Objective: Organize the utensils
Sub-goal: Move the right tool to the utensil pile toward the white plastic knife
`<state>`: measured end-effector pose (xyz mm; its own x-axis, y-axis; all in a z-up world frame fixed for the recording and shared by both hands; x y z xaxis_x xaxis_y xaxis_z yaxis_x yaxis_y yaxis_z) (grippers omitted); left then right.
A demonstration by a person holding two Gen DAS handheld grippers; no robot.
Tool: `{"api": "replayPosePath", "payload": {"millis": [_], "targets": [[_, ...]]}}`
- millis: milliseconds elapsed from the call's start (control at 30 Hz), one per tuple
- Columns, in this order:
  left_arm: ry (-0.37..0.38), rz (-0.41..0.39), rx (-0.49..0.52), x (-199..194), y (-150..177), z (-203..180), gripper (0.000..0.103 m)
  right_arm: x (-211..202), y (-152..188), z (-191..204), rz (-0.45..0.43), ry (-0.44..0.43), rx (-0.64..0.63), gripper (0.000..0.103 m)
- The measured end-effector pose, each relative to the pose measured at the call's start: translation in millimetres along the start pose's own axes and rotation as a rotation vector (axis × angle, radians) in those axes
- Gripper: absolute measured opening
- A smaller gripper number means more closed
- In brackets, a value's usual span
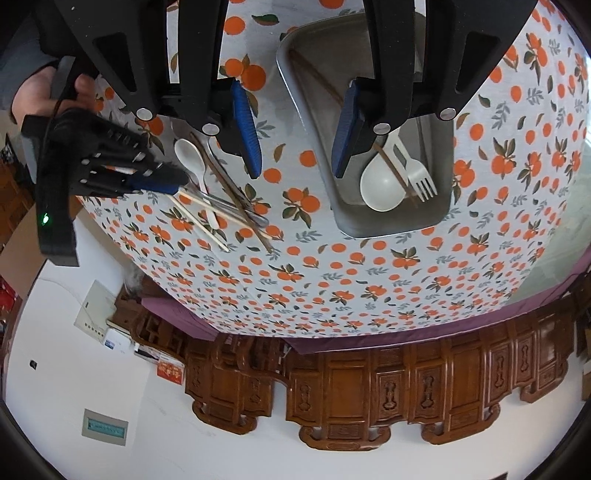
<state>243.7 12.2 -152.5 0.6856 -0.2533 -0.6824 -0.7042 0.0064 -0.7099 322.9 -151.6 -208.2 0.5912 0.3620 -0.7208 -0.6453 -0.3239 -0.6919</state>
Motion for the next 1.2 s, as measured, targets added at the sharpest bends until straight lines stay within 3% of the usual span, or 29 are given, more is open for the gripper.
{"api": "replayPosePath", "payload": {"millis": [167,533,733,933,1200], "targets": [[0.003,0.005,0.008,2,1,-4,0.037,12,10,13,0.053,0.006,-0.051,0.037],[0.002,0.013,0.019,4,3,-6,0.037,18,18,-1,0.098,0.027,-0.039,0.037],[0.008,0.009,0.021,4,4,-9,0.037,12,20,-15,0.096,0.024,-0.011,0.006],[0.01,0.005,0.029,6,6,-22,0.037,2,20,-24,0.062,0.018,0.001,0.003],[0.005,0.014,0.059,15,10,-42,0.037,-24,15,-30,-0.024,-0.085,0.054,0.003]]}}
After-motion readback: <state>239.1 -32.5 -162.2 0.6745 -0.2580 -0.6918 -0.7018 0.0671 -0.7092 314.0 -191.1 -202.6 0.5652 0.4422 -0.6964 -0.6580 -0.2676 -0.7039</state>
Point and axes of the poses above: each gripper's, at about its wrist camera, not at the fingertips, and x roughly the way its jaws point, z to its left, y to its underside, the point moved 2 cm from there along x, roughly the way its jaws point, and after that the axes turned 6 degrees about y, right-handed, at the moved point
